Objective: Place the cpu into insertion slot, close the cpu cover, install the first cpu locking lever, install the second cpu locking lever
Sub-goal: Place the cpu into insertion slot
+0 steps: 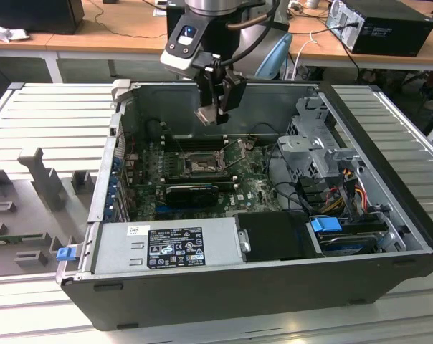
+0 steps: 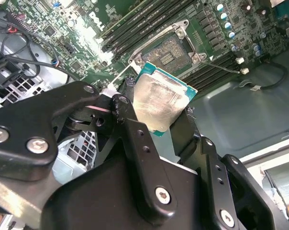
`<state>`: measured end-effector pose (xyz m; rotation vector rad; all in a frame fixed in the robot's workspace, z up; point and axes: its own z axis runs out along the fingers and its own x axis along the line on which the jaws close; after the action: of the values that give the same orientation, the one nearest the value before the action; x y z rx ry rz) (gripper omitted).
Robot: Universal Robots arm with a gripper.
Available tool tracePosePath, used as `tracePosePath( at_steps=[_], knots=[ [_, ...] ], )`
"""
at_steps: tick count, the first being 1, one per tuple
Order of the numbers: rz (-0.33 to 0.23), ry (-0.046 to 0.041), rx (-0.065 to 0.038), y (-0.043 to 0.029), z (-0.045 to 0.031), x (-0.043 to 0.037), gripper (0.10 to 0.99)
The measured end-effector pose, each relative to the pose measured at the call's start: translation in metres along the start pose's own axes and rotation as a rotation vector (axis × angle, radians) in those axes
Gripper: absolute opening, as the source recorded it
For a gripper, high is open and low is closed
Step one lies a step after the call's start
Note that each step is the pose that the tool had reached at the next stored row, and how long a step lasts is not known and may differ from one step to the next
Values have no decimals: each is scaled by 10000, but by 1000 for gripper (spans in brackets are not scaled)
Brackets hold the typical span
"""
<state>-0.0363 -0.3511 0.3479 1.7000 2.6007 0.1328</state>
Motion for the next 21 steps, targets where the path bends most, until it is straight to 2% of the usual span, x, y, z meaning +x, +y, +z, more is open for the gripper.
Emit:
tracePosePath(
  at_steps=[17,21],
  knots=[
    [853,-76,-16,-6,72,-1,541],
    [1271,-113,-23,-10,118,-2,541]
  ],
)
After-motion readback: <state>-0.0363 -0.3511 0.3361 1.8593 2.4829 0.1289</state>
